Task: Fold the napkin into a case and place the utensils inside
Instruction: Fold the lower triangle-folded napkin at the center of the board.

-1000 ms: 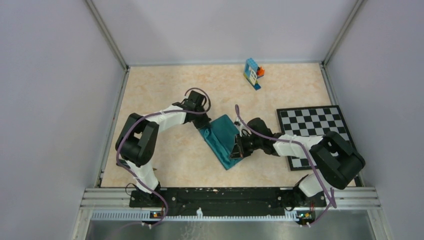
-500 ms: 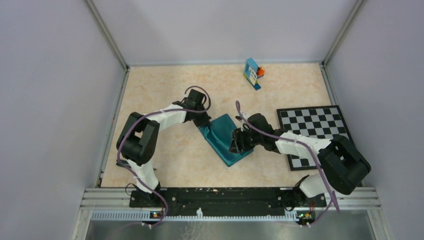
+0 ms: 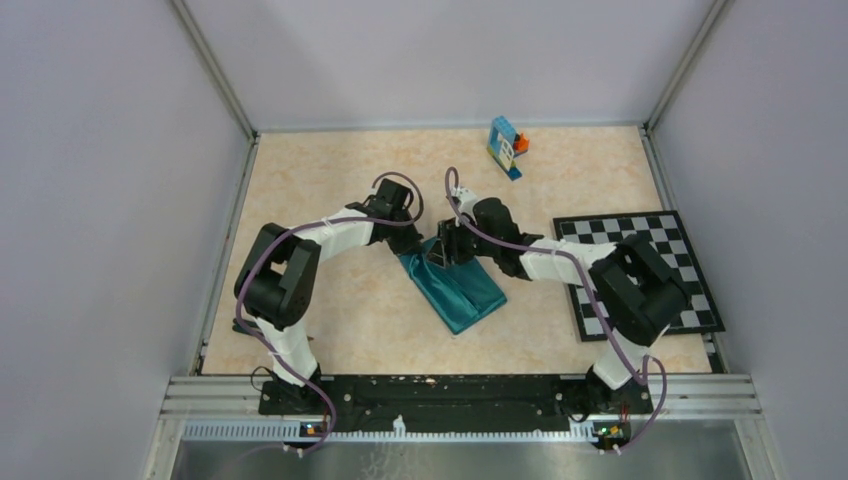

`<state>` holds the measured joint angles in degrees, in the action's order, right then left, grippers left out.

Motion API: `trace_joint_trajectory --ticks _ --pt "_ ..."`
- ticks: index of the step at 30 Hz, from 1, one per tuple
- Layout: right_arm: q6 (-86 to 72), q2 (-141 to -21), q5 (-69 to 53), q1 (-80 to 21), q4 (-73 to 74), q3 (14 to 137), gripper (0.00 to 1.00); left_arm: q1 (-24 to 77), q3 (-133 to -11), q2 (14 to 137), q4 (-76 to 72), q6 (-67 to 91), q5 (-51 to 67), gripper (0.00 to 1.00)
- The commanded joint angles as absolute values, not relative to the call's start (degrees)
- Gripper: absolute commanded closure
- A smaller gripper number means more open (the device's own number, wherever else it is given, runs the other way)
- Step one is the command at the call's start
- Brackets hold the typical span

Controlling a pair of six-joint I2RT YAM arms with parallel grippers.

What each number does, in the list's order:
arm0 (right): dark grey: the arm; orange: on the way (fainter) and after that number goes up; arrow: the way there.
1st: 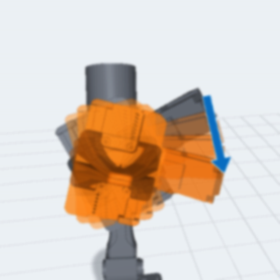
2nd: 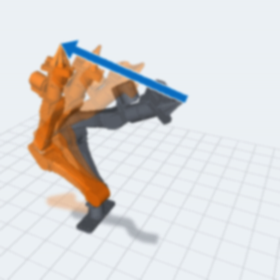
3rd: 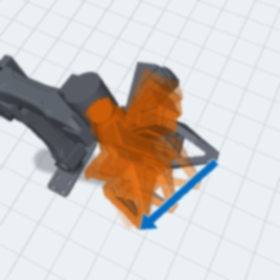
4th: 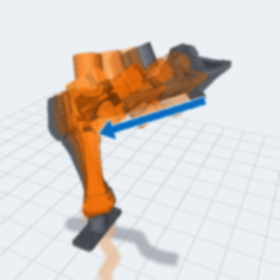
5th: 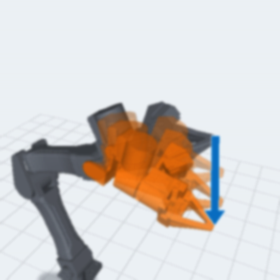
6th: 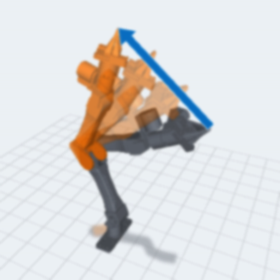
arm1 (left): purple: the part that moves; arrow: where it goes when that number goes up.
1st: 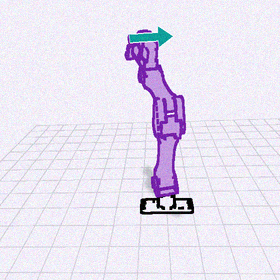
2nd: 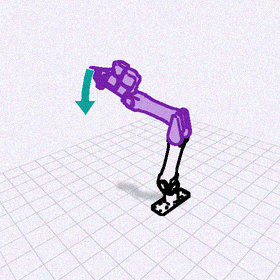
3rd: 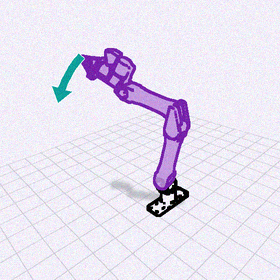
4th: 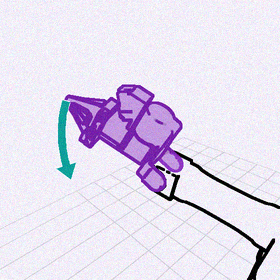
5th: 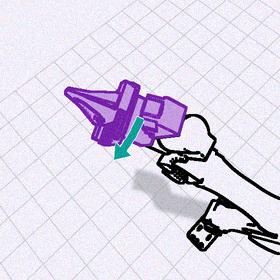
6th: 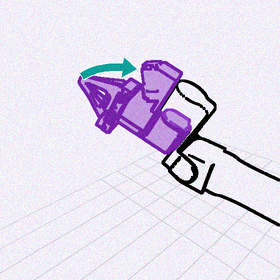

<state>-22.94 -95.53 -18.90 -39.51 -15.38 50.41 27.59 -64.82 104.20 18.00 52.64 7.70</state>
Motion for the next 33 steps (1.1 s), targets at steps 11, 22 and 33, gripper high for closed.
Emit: trace_joint_trajectory --ticks 11,22,33 --pt "-21.49 -106.43 -21.18 -38.98 -22.21 55.47 0.69 27.75 -66.16 104.43 15.82 51.59 10.13 0.95" --pt "-24.39 -108.20 -17.51 -38.98 -21.88 55.93 0.91 27.72 -65.95 103.69 15.22 51.47 11.57 0.84" --pt "-24.87 -107.62 -17.14 -38.82 -21.35 55.62 1.00 26.14 -61.90 95.43 11.20 47.74 15.92 0.43"
